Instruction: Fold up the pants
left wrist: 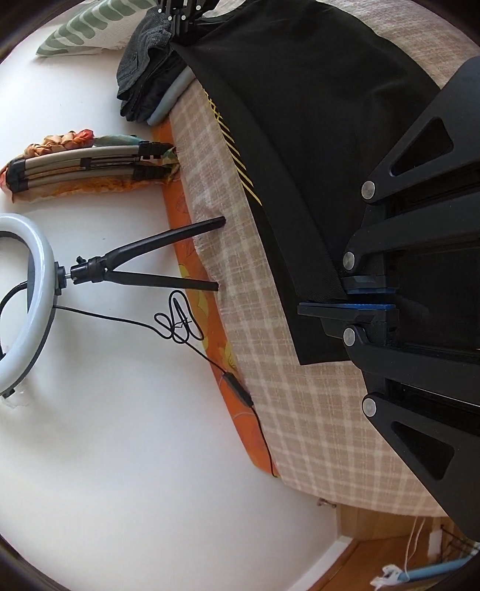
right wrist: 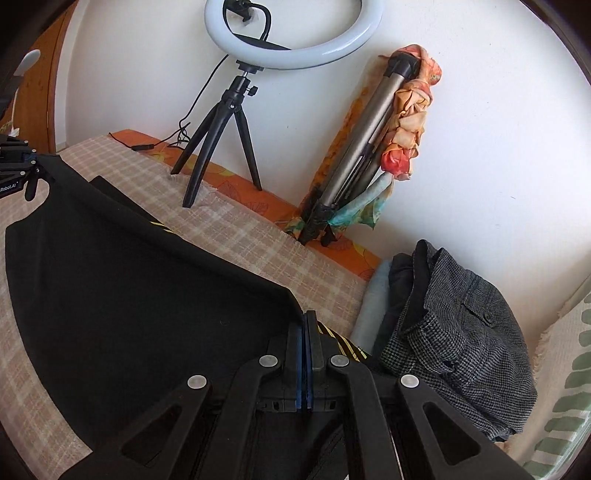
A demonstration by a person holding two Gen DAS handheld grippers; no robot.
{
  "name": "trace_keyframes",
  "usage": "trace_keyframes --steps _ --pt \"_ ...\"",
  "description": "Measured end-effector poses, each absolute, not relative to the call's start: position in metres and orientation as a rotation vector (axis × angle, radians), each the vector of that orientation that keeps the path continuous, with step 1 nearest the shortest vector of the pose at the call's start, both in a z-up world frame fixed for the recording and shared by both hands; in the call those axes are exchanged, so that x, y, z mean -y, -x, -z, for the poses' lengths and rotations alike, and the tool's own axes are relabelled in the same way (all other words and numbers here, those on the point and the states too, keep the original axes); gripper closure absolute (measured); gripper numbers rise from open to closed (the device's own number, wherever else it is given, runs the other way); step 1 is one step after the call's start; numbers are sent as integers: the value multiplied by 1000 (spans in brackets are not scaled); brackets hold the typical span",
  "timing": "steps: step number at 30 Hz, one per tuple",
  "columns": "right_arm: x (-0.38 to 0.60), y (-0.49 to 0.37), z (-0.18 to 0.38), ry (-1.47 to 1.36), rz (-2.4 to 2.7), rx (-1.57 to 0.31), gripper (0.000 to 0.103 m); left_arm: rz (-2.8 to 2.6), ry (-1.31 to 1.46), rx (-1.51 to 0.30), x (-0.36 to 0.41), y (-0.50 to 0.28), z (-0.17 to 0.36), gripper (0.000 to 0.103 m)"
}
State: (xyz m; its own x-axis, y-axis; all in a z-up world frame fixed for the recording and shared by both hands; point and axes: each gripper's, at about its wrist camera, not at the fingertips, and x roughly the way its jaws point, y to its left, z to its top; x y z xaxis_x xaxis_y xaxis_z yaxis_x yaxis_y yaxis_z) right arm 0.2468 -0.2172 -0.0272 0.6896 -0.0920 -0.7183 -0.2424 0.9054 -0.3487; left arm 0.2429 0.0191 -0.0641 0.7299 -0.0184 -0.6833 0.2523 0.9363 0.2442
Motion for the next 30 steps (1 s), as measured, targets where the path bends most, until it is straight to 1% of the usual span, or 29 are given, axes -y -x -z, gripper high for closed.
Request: trace_keyframes --steps 4,12,13,18,19,20,21,22,23,24,25,29,30 --pt "222 -271 48 463 -74 -856 103 164 -365 -791 -14 -270 84 101" --pt "221 -300 71 497 -63 -910 103 164 -387 -850 -13 -301 108 101" --pt "220 -303 72 500 -61 -913 103 156 -388 -857 -14 -303 110 97" --pt "220 -319 78 496 -47 -945 103 99 -388 -870 -27 -314 113 89" --pt "220 -322 79 497 -39 -958 103 82 -377 -878 -32 -317 113 83" --pt "220 -325 80 498 -27 -965 103 71 -357 -894 -39 -321 113 74" --pt "220 -327 81 492 -25 -974 100 51 -338 -908 -47 -324 113 69" --pt "221 -329 81 485 -25 -983 93 25 -327 -903 -55 -324 111 68" --pt "222 -330 80 480 -16 -981 89 0 -322 -893 -62 -323 109 68" --pt "223 -331 78 473 -3 -972 74 -17 -315 -883 -69 -321 105 68" --pt "225 -331 75 463 10 -963 67 -38 -309 -870 -77 -318 101 68" --pt "234 -324 56 377 19 -925 62 -55 -262 -832 -102 -295 80 68" --pt "234 -318 50 360 15 -911 59 -39 -248 -823 -107 -286 75 69"
